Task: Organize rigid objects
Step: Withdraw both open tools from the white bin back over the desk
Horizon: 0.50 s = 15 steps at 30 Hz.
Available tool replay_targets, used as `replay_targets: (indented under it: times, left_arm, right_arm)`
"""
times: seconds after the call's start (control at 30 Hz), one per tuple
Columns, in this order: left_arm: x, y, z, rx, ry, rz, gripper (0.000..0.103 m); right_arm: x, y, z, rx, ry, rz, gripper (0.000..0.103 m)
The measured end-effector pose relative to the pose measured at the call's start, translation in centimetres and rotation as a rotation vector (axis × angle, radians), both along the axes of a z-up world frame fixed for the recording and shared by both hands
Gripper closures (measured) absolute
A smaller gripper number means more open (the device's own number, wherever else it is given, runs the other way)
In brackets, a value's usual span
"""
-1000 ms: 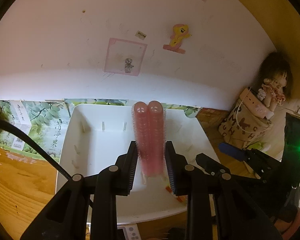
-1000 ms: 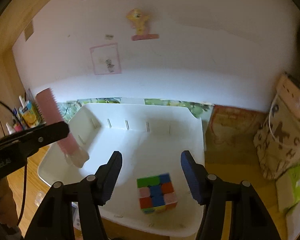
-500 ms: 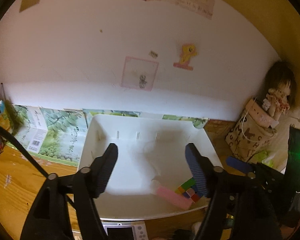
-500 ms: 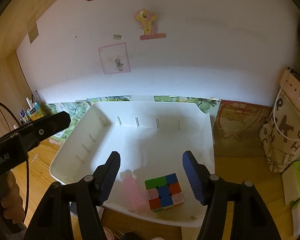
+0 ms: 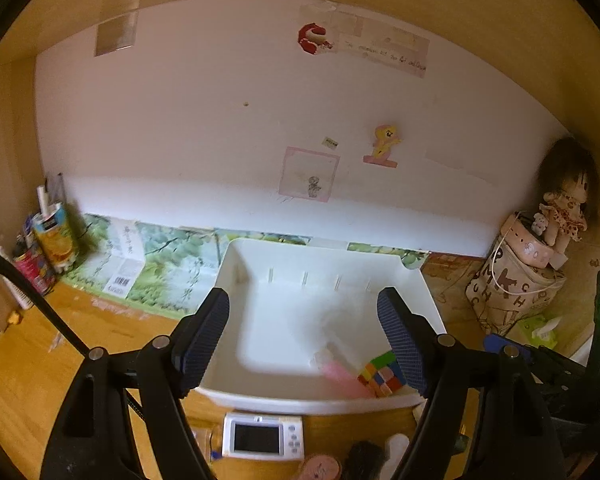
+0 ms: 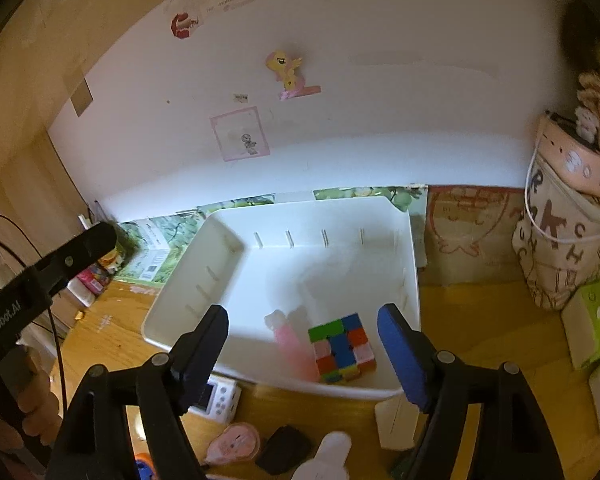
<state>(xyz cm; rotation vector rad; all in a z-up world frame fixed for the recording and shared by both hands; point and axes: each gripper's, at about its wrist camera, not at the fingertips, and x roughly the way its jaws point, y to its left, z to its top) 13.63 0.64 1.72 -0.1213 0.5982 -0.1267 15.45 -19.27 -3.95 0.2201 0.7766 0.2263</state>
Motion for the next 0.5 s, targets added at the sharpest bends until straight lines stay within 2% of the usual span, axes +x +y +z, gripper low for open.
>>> replay_targets:
  times: [0.23,0.5]
  left_arm:
    - [-4.0,-0.5,1.0,0.018,-0.034,0.051,0.023]
    - [-7.7,-1.7,1.1,0.02,-0.03,0.1,0.023]
  right_arm:
    - [-2.4,-1.2,0.5,0.063,0.029,0.02,0.022]
    - [-4.8,-3.0,0.3,0.128,0.076,0.042,0.022]
